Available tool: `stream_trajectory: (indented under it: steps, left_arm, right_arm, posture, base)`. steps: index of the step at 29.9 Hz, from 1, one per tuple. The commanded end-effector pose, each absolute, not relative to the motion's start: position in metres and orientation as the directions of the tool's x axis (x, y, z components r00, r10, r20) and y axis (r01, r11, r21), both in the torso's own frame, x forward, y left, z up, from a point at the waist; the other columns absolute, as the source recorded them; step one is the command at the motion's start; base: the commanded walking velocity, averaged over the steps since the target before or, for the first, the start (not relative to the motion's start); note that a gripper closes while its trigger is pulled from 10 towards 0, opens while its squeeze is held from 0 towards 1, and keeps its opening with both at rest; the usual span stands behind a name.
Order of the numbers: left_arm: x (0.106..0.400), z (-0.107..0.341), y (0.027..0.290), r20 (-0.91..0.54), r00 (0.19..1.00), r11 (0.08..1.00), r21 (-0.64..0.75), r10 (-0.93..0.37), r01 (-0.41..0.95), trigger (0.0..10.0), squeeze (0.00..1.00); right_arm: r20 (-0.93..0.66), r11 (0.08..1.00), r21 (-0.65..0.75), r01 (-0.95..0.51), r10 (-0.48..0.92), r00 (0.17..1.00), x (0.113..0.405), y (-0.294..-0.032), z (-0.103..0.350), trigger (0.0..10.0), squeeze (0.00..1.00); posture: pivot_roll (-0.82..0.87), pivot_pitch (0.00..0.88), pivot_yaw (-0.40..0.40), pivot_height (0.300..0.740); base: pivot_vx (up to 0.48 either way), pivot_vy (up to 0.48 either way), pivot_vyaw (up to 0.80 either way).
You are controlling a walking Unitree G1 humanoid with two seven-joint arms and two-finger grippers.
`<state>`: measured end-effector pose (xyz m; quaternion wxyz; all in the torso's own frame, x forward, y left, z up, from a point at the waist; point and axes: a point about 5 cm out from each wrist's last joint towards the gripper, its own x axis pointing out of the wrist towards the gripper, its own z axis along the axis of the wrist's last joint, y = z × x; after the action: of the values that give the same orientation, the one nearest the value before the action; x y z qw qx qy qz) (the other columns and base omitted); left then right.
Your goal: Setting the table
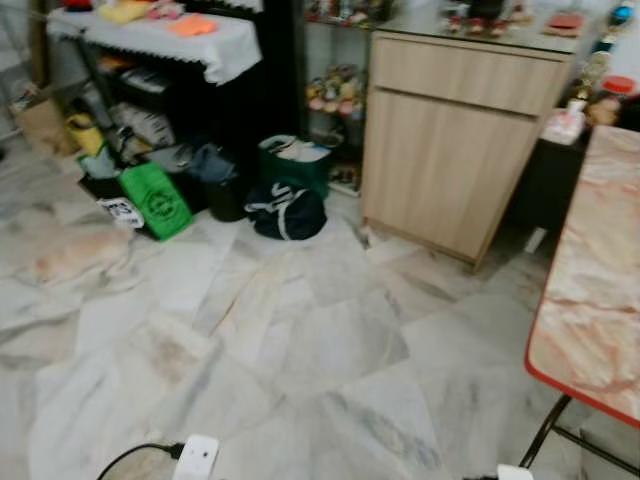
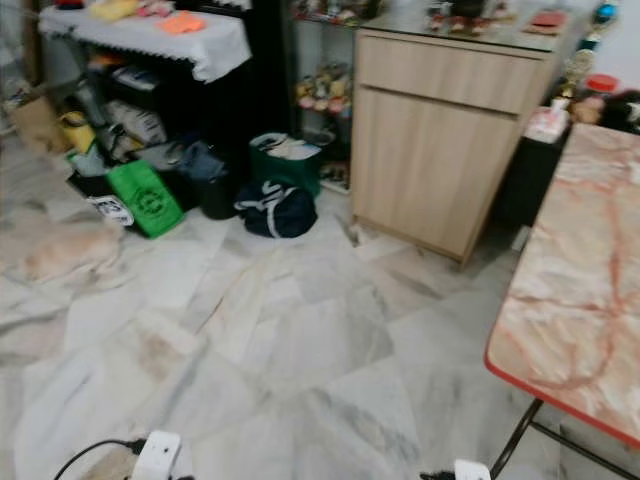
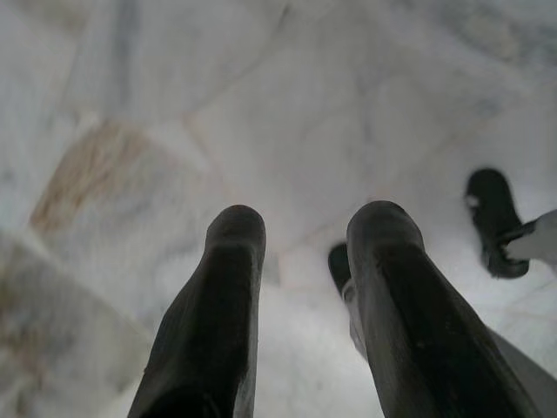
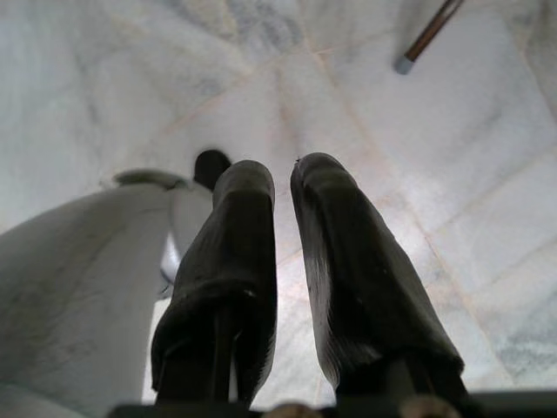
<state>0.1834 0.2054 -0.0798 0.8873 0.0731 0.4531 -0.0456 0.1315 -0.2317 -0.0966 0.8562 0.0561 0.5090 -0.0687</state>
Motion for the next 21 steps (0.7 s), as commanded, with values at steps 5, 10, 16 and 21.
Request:
stream_trajectory:
  steps: [5, 10, 16, 21]
  left_arm:
    - [0.171, -0.084, 0.212, -0.835, 0.550, 0.982, 0.102, -0.002, 0.159, 10.0, 0.00]
    - [0.165, -0.085, 0.224, -0.845, 0.534, 0.982, 0.117, 0.018, 0.151, 10.0, 0.00]
    - [0.160, -0.085, 0.232, -0.854, 0.520, 0.979, 0.130, 0.029, 0.158, 10.0, 0.00]
    - [0.163, -0.086, 0.223, -0.853, 0.522, 0.978, 0.122, 0.017, 0.168, 10.0, 0.00]
  right_arm:
    - [-0.876, 0.980, 0.035, 0.193, -0.063, 0.478, 0.133, -0.230, -0.097, 10.0, 0.00]
    - [-0.876, 0.979, 0.043, 0.198, -0.058, 0.479, 0.133, -0.228, -0.097, 10.0, 0.00]
    - [-0.877, 0.978, 0.045, 0.202, -0.058, 0.478, 0.133, -0.228, -0.097, 10.0, 0.00]
    - [-0.877, 0.979, 0.047, 0.200, -0.055, 0.477, 0.132, -0.227, -0.097, 10.0, 0.00]
  posture:
    - [-0.08, 0.000, 0.037, 0.740]
    - [-0.08, 0.000, 0.047, 0.740]
    - [-0.08, 0.000, 0.053, 0.740]
    - [-0.08, 0.000, 0.052, 0.740]
  base:
    - [0.000, 0.000, -0.79]
    - [0.000, 0.000, -0.79]
    - [0.000, 0.000, -0.79]
    - [0.000, 0.000, -0.79]
